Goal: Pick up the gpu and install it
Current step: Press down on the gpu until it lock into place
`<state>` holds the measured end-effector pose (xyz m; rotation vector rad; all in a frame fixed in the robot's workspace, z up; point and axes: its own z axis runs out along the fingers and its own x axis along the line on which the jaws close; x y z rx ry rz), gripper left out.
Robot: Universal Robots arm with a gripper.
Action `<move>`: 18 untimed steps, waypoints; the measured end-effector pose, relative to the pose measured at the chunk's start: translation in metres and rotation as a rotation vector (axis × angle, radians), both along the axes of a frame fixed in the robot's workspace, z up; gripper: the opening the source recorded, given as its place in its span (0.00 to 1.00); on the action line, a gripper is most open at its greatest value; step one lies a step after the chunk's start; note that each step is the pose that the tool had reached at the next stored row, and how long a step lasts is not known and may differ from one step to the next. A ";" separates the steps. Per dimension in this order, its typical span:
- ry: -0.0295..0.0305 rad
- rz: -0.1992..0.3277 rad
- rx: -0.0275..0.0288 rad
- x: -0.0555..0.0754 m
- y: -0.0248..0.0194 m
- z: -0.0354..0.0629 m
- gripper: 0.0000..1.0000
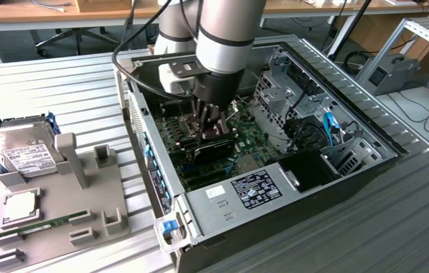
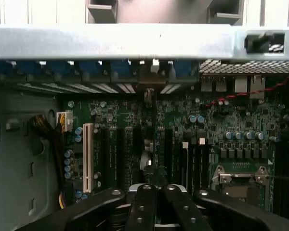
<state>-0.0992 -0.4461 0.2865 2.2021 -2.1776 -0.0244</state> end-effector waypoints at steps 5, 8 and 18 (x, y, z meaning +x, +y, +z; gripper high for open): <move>0.0050 0.000 -0.0001 0.022 0.0000 0.0000 0.11; 0.0056 0.000 -0.0002 0.031 0.0001 0.0007 0.11; 0.0058 0.000 0.0000 0.035 0.0001 0.0140 0.11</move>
